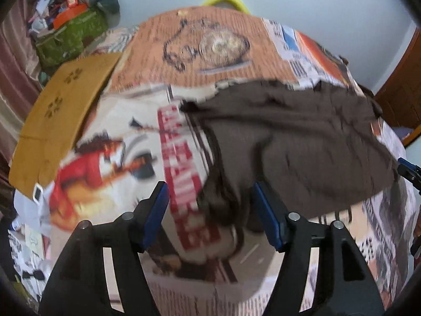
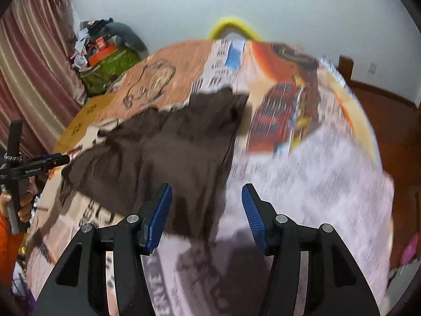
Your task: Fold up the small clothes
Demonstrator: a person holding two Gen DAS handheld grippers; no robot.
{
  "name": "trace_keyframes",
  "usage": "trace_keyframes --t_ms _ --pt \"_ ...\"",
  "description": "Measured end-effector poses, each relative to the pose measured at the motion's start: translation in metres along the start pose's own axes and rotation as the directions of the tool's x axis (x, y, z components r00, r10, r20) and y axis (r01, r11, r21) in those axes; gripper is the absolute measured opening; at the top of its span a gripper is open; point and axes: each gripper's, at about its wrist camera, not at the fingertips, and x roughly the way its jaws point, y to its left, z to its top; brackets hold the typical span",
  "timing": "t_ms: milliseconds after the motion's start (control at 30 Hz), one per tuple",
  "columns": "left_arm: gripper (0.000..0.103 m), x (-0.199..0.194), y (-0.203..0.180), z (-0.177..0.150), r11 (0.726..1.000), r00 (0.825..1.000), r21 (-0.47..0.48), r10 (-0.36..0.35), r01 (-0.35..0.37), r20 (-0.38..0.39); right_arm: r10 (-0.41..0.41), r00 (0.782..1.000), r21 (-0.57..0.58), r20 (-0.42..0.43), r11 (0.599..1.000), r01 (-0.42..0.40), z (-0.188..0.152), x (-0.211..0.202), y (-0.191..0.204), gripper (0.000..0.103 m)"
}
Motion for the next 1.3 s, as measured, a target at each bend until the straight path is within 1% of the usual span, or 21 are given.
trace_keyframes --t_ms 67,100,133,167,200,233,267,300,333,367,433,533,633,733,867,1000,1067,1200,1267,1300 --pt "0.065 0.005 -0.002 -0.007 1.0 0.999 0.0 -0.022 0.022 -0.024 0.002 1.0 0.005 -0.014 1.0 -0.002 -0.008 0.004 0.003 0.051" --pt "0.064 0.009 -0.004 -0.01 0.999 0.998 -0.001 -0.046 0.046 -0.036 0.008 1.0 0.017 -0.018 1.0 -0.008 -0.011 0.006 0.002 0.051" --pt "0.056 0.013 -0.005 -0.012 0.997 0.996 -0.008 -0.074 0.073 -0.051 0.015 1.0 0.029 -0.025 0.999 -0.014 -0.013 0.01 0.001 0.051" --pt "0.051 0.017 -0.007 -0.013 0.997 0.995 -0.012 -0.077 0.076 -0.064 0.019 0.999 0.038 -0.029 0.999 -0.018 -0.014 0.012 0.001 0.051" --pt "0.049 0.019 -0.009 -0.012 0.998 0.996 -0.01 -0.066 0.066 -0.063 0.022 0.999 0.048 -0.029 0.999 -0.02 -0.014 0.015 0.0 0.051" --pt "0.041 0.019 -0.012 -0.011 0.998 0.997 -0.008 -0.062 0.061 -0.051 0.026 0.999 0.058 -0.029 0.998 -0.024 -0.013 0.018 0.0 0.051" --pt "0.03 0.018 -0.014 -0.009 0.998 0.997 -0.008 -0.067 0.066 -0.045 0.034 0.999 0.063 -0.027 0.998 -0.032 -0.013 0.02 0.0 0.051" --pt "0.023 0.018 -0.015 -0.007 0.997 0.996 -0.013 -0.073 0.073 -0.041 0.038 0.999 0.065 -0.024 0.997 -0.036 -0.012 0.021 0.0 0.051" --pt "0.014 0.017 -0.017 -0.005 0.996 0.995 -0.017 -0.087 0.087 -0.04 0.045 0.999 0.07 -0.02 0.997 -0.044 -0.009 0.023 0.0 0.047" --pt "0.011 0.016 -0.018 -0.005 0.996 0.995 -0.016 -0.091 0.091 -0.038 0.054 0.998 0.071 -0.019 0.996 -0.052 -0.011 0.022 0.002 0.032" --pt "0.009 0.011 -0.023 -0.005 0.997 0.997 -0.003 -0.079 0.079 -0.024 0.064 0.997 0.071 -0.035 0.996 -0.062 -0.011 0.025 0.004 0.014" --pt "0.009 -0.003 -0.026 -0.01 0.996 0.996 0.015 -0.09 0.09 -0.008 0.06 0.998 0.053 -0.017 0.997 -0.059 -0.017 0.017 0.008 0.01" --pt "0.009 -0.019 -0.026 -0.02 0.994 0.994 0.025 -0.109 0.109 -0.004 0.069 0.997 0.049 -0.018 0.996 -0.068 -0.025 0.005 0.008 0.009" --pt "0.009 -0.033 -0.025 -0.035 0.99 0.99 0.02 -0.137 0.137 -0.018 0.061 0.998 0.034 -0.03 0.998 -0.06 -0.035 -0.008 0.011 0.009" --pt "0.009 -0.046 -0.029 -0.063 0.985 0.985 0.04 -0.164 0.166 -0.045 0.054 0.998 0.028 -0.045 0.998 -0.053 -0.053 -0.022 0.013 0.008" --pt "0.011 -0.051 -0.039 -0.092 0.983 0.984 0.091 -0.154 0.162 -0.092 0.034 0.997 0.022 -0.073 0.999 -0.033 -0.075 -0.03 0.013 0.008" --pt "0.012 -0.053 -0.04 -0.101 0.985 0.987 0.098 -0.13 0.139 -0.097 0.018 0.996 0.015 -0.092 1.0 -0.016 -0.082 -0.03 0.012 0.009" --pt "0.019 -0.059 -0.029 -0.104 0.99 0.99 0.08 -0.11 0.117 -0.091 0.015 0.992 0.02 -0.124 1.0 -0.012 -0.09 -0.034 0.01 0.011" --pt "0.026 -0.065 -0.024 -0.099 0.992 0.993 0.076 -0.096 0.101 -0.068 0.014 0.993 0.029 -0.121 1.0 -0.011 -0.088 -0.039 0.008 0.013" --pt "0.027 -0.07 -0.023 -0.096 0.993 0.996 0.079 -0.081 0.085 -0.048 0.016 0.994 0.035 -0.109 0.999 -0.012 -0.085 -0.043 0.006 0.015"
